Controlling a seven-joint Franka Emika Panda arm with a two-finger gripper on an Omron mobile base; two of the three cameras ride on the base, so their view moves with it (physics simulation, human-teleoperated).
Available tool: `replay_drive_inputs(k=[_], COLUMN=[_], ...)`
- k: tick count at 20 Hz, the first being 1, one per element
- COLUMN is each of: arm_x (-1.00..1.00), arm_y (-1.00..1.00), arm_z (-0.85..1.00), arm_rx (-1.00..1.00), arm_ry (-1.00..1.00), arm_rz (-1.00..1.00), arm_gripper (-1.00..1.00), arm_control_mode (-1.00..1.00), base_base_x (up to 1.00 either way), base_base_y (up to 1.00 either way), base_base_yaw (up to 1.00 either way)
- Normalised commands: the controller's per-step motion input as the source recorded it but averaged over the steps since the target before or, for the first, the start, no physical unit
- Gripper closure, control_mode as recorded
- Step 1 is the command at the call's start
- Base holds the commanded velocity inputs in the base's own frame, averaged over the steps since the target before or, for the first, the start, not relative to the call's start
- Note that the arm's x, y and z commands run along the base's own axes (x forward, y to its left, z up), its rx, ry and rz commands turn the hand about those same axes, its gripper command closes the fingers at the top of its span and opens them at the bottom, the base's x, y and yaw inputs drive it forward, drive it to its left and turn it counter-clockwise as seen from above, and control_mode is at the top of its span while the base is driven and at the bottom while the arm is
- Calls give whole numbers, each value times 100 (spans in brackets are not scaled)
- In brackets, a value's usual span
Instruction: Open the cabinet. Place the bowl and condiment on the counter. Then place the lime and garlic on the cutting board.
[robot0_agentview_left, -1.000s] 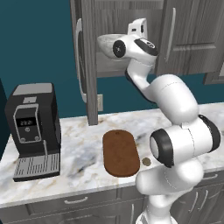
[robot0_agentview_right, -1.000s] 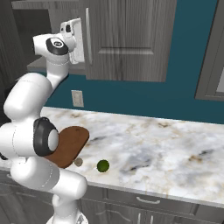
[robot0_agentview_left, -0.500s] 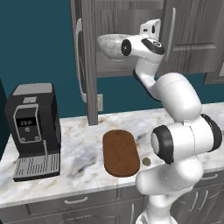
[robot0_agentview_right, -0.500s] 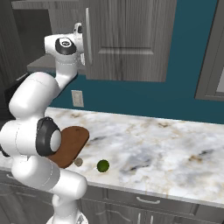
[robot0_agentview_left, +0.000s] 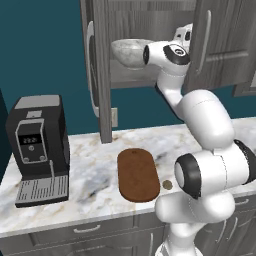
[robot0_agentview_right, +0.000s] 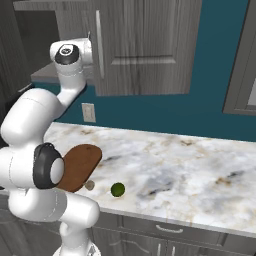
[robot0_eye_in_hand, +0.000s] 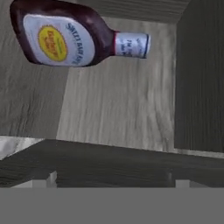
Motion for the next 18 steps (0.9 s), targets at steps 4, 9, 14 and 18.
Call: replay_drive_inputs(k=[4, 9, 14, 18], arm_x=[-100, -84, -53, -50], arm_y=[-91, -59, -23, 0], arm_z=[18, -3, -19, 22], arm_rx=[-1, -24, -40, -15], arm_ry=[-19, -25, -27, -24], arm_rz=[-27, -45, -64, -70], arm_gripper=[-100, -100, -100, -100], arm_control_mode=[-100, -100, -100, -100], base_base_x=[0, 0, 0, 0], base_base_y=[0, 0, 0, 0], base_base_yaw=[0, 0, 0, 0])
